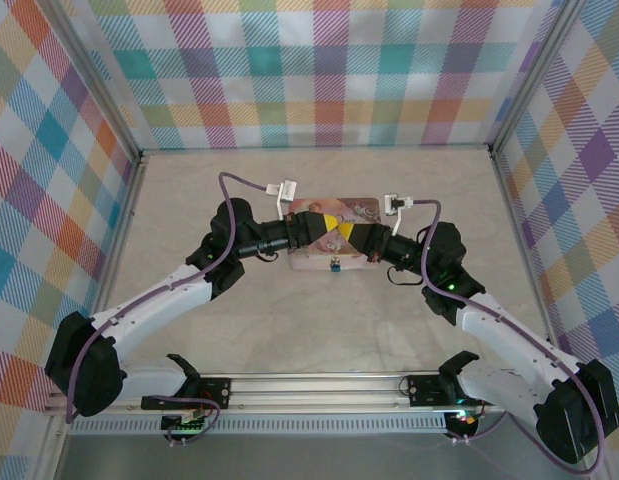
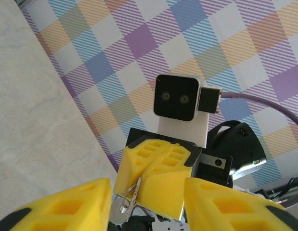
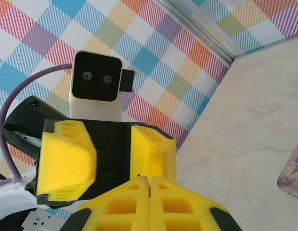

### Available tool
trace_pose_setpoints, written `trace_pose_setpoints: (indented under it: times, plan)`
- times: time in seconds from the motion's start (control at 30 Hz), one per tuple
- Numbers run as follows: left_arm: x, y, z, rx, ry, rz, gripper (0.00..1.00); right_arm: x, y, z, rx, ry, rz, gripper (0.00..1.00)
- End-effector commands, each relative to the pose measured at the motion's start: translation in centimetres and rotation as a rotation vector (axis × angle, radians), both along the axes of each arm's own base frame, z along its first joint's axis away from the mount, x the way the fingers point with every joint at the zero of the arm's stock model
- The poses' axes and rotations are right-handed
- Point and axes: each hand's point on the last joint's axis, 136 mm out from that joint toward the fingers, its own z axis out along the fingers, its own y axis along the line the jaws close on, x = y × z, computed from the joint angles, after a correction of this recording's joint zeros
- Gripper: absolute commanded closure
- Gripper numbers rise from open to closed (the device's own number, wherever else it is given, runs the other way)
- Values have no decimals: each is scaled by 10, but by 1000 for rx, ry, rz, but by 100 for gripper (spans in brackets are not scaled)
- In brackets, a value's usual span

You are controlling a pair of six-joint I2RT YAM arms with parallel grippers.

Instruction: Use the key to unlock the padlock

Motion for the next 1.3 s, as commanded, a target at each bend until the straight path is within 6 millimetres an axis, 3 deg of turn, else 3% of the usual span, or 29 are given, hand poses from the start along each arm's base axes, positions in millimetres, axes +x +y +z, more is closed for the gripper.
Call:
trace_pose_setpoints:
  times: [0.0,0.27,0.47,0.57,0.67,0.8,1.0,1.27]
  plan:
    - [-6,-4,18,-31,-59,-14,62,-1,-2,7,37,-25,-14,100]
    - [-8,-9,17,-23,-63,-38,78,-1,-5,10,50,-33,-32,100]
    - [-8,-10,16,-14,-69,-40,100,0,-6,7,42,-32,-44,100]
    - [-7,-10,18,1,-79,-36,100,-1,-6,1,18,-15,-38,96]
    - [-8,-7,15,64,-95,-30,100,-2,-8,-14,-56,14,-50,73]
    - [-12,-1,-5,229,-75,-41,100,-8,-20,-31,-172,31,-84,64]
    - [-31,-2,-21,332,-47,-168,100,-27,-24,-24,-225,-10,-30,46]
    - [-48,-5,-12,309,-64,-268,100,-41,-8,-1,-172,-64,114,47]
